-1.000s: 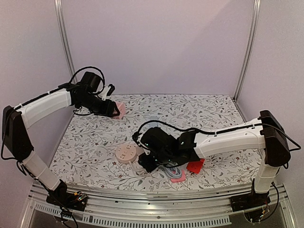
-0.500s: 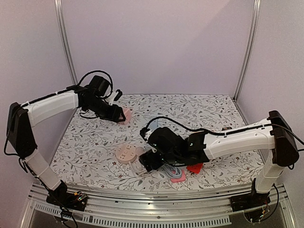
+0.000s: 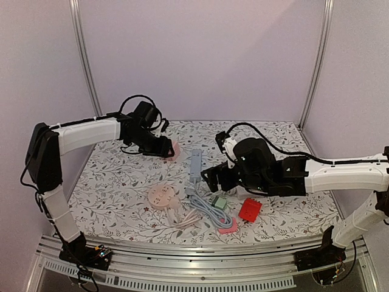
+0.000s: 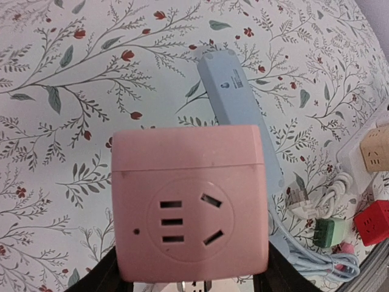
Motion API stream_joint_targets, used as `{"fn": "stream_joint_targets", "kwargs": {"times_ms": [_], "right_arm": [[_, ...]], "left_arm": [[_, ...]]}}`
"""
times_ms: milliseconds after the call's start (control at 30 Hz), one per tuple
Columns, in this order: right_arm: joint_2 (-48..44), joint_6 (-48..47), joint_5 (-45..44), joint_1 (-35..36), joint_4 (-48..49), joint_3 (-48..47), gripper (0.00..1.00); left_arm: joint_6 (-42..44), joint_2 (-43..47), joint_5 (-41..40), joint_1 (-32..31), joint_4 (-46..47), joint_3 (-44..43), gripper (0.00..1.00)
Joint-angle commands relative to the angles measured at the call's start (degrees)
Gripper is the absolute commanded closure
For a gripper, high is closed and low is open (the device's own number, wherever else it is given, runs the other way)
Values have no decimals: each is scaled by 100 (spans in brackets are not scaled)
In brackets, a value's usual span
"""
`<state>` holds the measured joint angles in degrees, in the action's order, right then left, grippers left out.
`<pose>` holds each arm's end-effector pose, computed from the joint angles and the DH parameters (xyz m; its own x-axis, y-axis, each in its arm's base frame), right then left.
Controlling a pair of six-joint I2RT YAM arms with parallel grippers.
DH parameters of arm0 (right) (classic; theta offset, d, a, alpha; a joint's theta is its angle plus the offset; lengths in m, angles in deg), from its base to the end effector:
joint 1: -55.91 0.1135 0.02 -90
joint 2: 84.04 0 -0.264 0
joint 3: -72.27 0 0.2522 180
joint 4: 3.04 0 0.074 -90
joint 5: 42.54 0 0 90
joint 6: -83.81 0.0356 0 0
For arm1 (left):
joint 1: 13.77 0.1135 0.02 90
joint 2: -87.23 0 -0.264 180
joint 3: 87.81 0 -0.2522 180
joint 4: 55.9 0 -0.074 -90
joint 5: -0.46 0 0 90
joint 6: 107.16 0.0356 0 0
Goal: Pull the plug off the socket
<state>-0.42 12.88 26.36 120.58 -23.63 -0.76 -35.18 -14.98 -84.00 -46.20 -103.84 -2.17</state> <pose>0.1529 0.2931 0.2740 -0.4418 -0.2209 -0.8695 -0.6001 0.7932 0.1034 0.3250 -0.2105 0.2466 -0.8431 0.1709 -0.5100 0.3352 0.9084 -0.2498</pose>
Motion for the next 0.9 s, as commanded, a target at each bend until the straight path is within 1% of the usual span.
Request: {"fn": "stream_joint_targets", "kwargs": {"times_ms": [0, 133, 200, 267, 367, 600, 700, 867], "right_arm": [[-491, 197, 78, -432, 154, 553, 1], [-926, 667, 371, -879, 232, 1019, 1], [-1034, 765, 415, -982, 234, 1162, 1], [-1093, 757, 334, -1019, 213, 1281, 1], [-1220, 730, 159, -1066, 192, 1432, 1], [-1632, 641, 207, -1397, 124, 1776, 1], [-1746, 601, 64, -1452, -31, 1845, 1], [-1739, 572, -114, -1466, -293, 1822, 1]], "left_arm": [[-485, -505, -359, -129, 508, -355, 93], [-596, -905, -535, -253, 548, -578, 93], [-591, -1079, -813, -333, 557, -660, 93], [-582, -1253, -984, -405, 544, -745, 93], [-601, -1465, -1109, -472, 531, -839, 89], [-721, -1830, -1276, -508, 425, -985, 83], [-752, -1902, -1315, -519, 396, -1012, 77], [-853, -1981, -1254, -537, 334, -1046, 58]]}}
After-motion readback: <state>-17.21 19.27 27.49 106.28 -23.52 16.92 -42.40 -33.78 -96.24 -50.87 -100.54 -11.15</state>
